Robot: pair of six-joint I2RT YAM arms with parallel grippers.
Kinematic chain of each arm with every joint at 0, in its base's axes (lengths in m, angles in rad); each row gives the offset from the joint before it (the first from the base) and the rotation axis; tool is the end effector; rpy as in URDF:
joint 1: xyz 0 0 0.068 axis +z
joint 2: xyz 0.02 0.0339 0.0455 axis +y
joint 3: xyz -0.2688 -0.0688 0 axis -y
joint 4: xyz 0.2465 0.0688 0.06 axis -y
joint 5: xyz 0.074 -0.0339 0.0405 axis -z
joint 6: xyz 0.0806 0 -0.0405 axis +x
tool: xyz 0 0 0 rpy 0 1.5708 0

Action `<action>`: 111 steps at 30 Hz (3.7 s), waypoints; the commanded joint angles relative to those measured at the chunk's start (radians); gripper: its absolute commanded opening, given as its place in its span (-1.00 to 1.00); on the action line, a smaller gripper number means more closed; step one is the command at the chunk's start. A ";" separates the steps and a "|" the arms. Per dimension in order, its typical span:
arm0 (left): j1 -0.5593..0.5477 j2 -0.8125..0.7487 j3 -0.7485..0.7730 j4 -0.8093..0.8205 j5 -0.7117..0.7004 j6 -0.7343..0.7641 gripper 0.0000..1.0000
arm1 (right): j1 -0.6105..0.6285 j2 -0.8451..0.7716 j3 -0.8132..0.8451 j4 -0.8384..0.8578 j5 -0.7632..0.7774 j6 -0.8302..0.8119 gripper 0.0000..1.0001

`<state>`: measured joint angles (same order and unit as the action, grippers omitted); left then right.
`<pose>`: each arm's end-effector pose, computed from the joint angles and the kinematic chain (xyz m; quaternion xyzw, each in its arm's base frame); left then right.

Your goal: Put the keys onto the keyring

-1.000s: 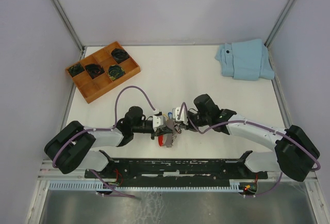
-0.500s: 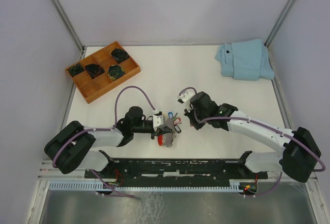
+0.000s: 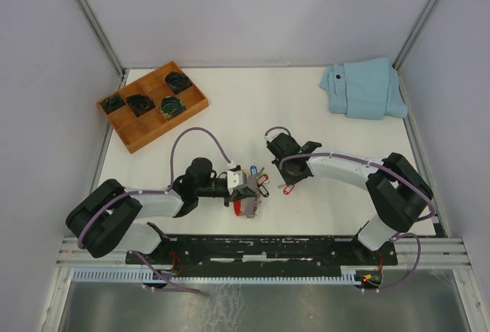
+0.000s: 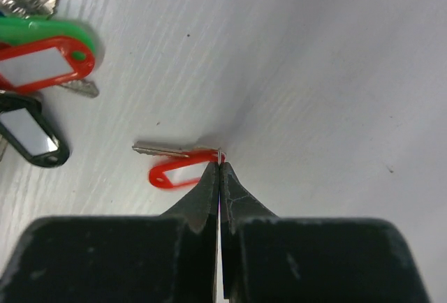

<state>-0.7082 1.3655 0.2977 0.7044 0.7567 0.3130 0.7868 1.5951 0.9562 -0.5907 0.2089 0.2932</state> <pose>0.1619 -0.2115 0.1425 0.5568 0.5650 -0.4017 0.4576 0.2317 0.2087 0.1394 -0.2223 0.9547 -0.0013 0.1976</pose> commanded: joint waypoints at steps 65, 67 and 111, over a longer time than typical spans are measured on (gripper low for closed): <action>0.003 -0.024 0.021 0.032 -0.007 -0.002 -0.95 | -0.098 -0.160 -0.142 0.311 -0.347 -0.197 -0.99; 0.003 -0.028 0.015 0.044 -0.008 -0.004 -0.95 | -0.097 -0.188 -0.161 0.338 -0.404 -0.238 -0.99; 0.029 0.014 0.057 -0.057 0.061 0.047 -0.95 | -0.048 -0.215 -0.416 0.866 -0.984 -0.873 -0.99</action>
<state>-0.6819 1.3811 0.3214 0.6228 0.7956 0.3153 0.7273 1.3777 0.5087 0.1905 -0.7872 -0.5556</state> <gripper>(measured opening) 0.041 0.012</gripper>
